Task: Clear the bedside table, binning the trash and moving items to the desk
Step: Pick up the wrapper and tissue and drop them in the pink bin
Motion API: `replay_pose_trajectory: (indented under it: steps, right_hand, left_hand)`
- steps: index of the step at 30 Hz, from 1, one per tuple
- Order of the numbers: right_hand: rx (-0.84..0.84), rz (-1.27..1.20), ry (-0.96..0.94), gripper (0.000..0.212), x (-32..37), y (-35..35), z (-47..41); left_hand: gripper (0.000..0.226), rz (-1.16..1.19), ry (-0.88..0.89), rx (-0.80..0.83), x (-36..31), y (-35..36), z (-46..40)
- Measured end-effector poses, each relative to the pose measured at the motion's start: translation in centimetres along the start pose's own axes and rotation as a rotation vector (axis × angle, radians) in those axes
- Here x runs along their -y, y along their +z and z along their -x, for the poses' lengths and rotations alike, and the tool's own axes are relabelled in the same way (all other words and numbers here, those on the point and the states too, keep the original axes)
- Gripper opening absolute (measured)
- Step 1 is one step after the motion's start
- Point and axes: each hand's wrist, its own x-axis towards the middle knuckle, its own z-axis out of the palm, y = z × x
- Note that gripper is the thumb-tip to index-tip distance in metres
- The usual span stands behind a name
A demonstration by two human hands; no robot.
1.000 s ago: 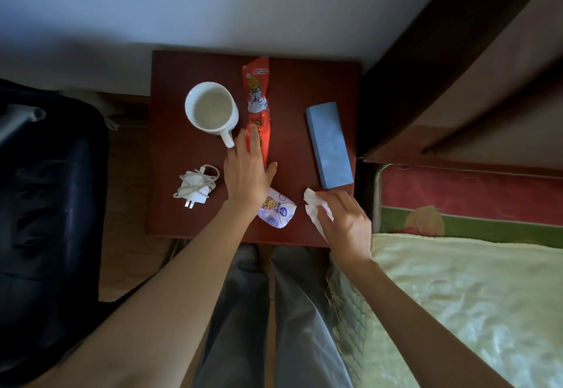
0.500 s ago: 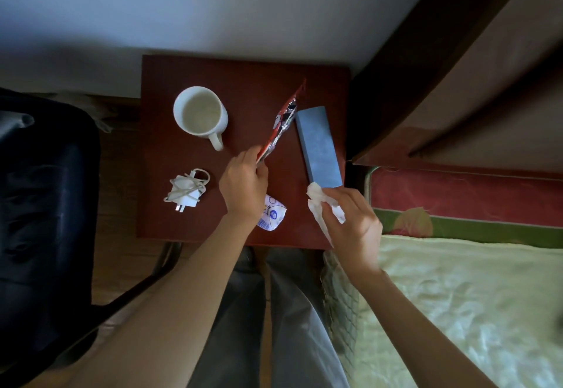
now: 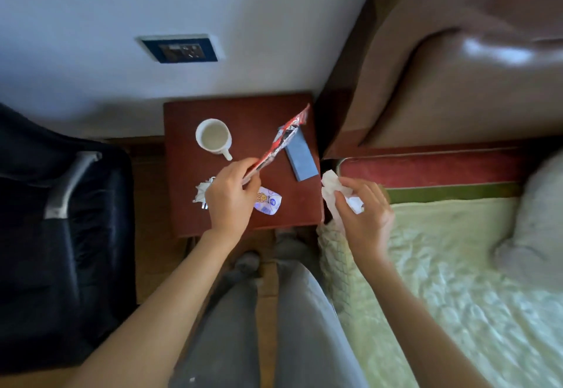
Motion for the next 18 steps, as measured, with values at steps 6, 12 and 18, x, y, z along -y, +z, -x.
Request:
replay_pose_trajectory:
  steps: [6,12,18]
  right_hand:
    - [-0.115,-0.024,0.160,0.021,5.5,-5.1,6.1]
    - [-0.282,0.007,0.269,0.025,8.7,-8.6,13.7]
    - [-0.502,0.021,0.403,0.027,10.1,-12.4,21.5]
  left_hand:
    - [0.021,0.089,0.191,0.062,-2.4,-7.3,1.5]
    - [0.021,0.140,0.404,0.177,-4.2,-11.6,4.6]
    - [0.023,0.200,0.602,0.397,-7.0,-12.9,8.7]
